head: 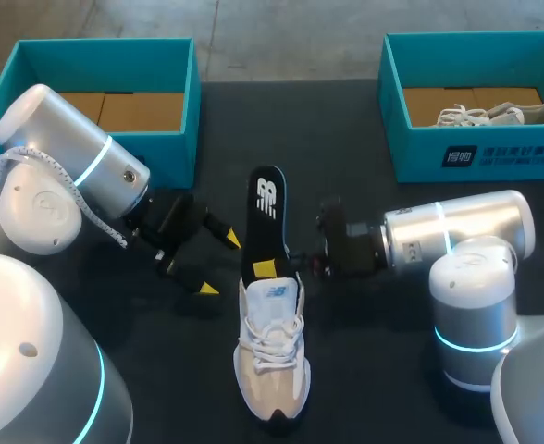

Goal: Take the shoe out of the shoebox, open the shoe tongue, remove and reinsert the insole, then place the shoe into the shoebox

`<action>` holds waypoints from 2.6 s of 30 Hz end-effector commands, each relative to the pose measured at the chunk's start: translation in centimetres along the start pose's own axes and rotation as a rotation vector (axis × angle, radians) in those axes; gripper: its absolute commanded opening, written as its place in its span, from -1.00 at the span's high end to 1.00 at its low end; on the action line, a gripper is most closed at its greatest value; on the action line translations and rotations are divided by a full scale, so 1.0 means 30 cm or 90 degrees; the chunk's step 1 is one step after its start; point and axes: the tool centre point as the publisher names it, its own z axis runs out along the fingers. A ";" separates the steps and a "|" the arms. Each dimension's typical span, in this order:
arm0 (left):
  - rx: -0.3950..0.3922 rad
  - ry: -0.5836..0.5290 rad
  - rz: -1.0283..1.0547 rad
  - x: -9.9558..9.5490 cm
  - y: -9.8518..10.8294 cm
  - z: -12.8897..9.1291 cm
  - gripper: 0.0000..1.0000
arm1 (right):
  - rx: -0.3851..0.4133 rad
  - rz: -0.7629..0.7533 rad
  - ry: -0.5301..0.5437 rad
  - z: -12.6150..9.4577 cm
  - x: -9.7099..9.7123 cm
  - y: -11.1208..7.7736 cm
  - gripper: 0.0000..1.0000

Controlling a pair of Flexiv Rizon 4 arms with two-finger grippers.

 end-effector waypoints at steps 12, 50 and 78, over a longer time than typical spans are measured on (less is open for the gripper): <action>-0.002 0.000 0.000 0.002 -0.003 -0.002 -1.00 | 0.010 0.008 0.005 0.008 -0.011 0.000 1.00; -0.002 0.000 0.000 0.002 -0.003 -0.002 -1.00 | 0.044 0.064 0.022 0.013 -0.002 -0.111 1.00; -0.002 0.000 0.000 0.002 -0.003 -0.002 -1.00 | -0.020 0.025 -0.010 0.000 -0.009 -0.023 0.52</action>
